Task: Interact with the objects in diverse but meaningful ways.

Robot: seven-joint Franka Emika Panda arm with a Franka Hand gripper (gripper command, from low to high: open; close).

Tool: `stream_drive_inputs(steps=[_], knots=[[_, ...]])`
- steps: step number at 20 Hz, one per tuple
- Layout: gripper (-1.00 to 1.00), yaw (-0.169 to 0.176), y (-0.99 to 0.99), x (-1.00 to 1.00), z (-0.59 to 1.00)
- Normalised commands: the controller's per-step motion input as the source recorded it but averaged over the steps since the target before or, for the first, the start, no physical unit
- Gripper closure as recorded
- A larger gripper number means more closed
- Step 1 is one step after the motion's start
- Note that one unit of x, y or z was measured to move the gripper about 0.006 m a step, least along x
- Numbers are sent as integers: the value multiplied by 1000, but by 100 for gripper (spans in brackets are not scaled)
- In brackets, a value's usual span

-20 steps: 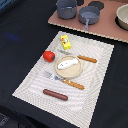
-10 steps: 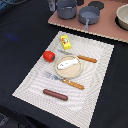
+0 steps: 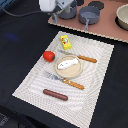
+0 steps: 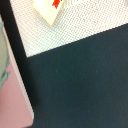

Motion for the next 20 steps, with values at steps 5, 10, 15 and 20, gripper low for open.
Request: stream_drive_inputs(steps=[5,10,15,20], knots=[[-100,-68,0,5,-391],[-100,-132,2,224,-324],[-100,-113,59,399,-237],[-100,-80,113,330,-222]])
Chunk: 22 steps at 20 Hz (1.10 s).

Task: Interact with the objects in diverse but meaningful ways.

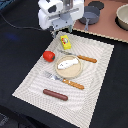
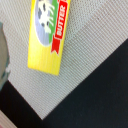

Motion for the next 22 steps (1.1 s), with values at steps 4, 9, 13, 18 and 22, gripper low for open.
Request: stream_drive_inputs(steps=[4,9,13,18,22], knots=[[-100,-50,79,226,-236],[-100,-29,57,95,-265],[-100,-28,144,201,-209],[-100,-44,227,345,-111],[-100,-47,201,332,-152]])
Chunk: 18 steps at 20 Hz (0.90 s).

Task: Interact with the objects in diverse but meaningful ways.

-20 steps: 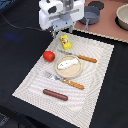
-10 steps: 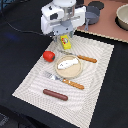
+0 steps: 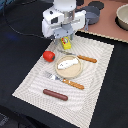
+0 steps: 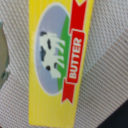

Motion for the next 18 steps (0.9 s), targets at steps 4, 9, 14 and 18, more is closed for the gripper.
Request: stream_drive_inputs(steps=[4,9,14,18], knots=[[100,-49,137,277,-156],[100,-43,78,246,-120],[100,-46,23,278,-13],[100,-41,24,216,212]])
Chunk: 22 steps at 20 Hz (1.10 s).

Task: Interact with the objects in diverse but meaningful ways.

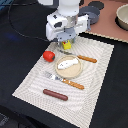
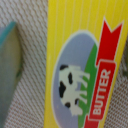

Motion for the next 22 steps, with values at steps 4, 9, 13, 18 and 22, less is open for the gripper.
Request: stream_drive_inputs(steps=[4,9,13,18,22], knots=[[100,-21,34,147,590],[100,11,-67,-215,766],[100,41,-320,-441,576],[100,20,-637,-387,460],[100,0,-872,-228,321]])
